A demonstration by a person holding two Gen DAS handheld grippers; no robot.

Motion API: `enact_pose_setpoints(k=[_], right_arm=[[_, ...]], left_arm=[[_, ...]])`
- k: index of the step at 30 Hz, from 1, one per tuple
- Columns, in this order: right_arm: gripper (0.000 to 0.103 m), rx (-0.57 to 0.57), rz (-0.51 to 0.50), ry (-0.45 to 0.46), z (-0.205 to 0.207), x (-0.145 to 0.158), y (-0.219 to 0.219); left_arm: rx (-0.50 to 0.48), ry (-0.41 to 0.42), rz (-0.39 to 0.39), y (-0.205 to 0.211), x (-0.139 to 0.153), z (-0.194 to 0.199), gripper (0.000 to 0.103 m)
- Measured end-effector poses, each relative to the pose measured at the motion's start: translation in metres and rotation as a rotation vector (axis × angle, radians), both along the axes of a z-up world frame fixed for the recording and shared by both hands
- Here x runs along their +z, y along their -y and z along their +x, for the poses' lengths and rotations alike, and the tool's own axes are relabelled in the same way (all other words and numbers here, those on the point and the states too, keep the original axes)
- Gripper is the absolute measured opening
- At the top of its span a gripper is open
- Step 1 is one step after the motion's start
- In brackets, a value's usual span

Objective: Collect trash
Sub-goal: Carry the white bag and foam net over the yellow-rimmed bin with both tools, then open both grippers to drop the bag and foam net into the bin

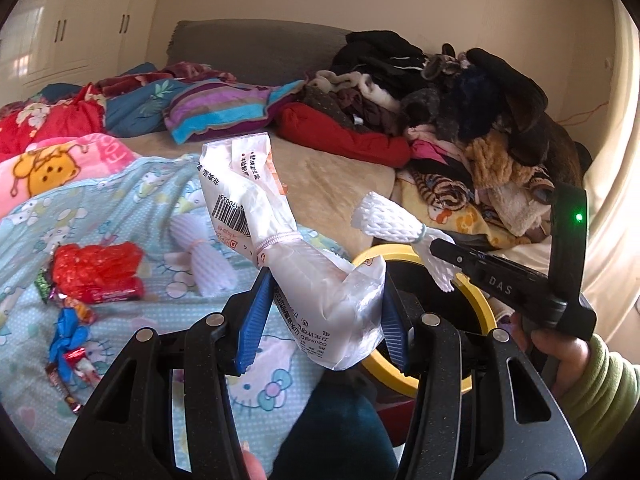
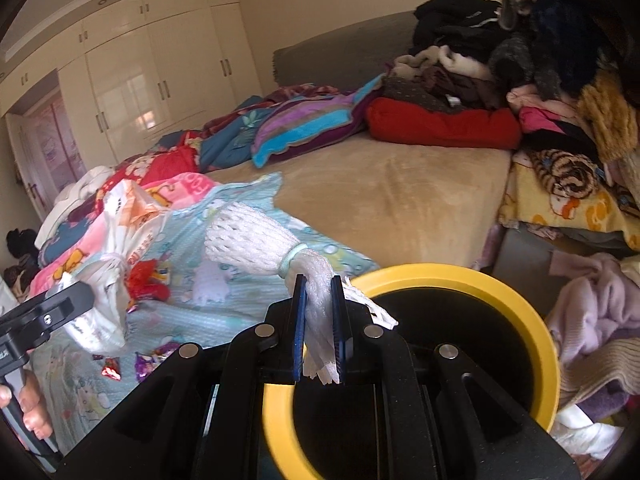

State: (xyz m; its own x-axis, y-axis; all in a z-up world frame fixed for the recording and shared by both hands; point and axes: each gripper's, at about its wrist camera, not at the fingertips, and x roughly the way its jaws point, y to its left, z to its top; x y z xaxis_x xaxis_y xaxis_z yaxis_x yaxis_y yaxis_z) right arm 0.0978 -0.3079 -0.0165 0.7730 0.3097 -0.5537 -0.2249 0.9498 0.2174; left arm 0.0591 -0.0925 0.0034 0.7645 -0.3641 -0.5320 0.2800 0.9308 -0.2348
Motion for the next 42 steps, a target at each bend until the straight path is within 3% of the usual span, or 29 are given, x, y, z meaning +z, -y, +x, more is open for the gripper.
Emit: enact_pose_setpoints(k=[25,42], right_arm=[[0.012,-0.185,0.07,-0.082,0.01,-0.026,0.085],[0.014,-0.236,0.079,-0.134,0.014,-0.048,0.107]], left_arm=[[-0.175,-0.036,0.045,0.08,-0.021,0.008,0.042],[-0.271,-0.09,0.078,0.121,-0.048,0.025,0.043]])
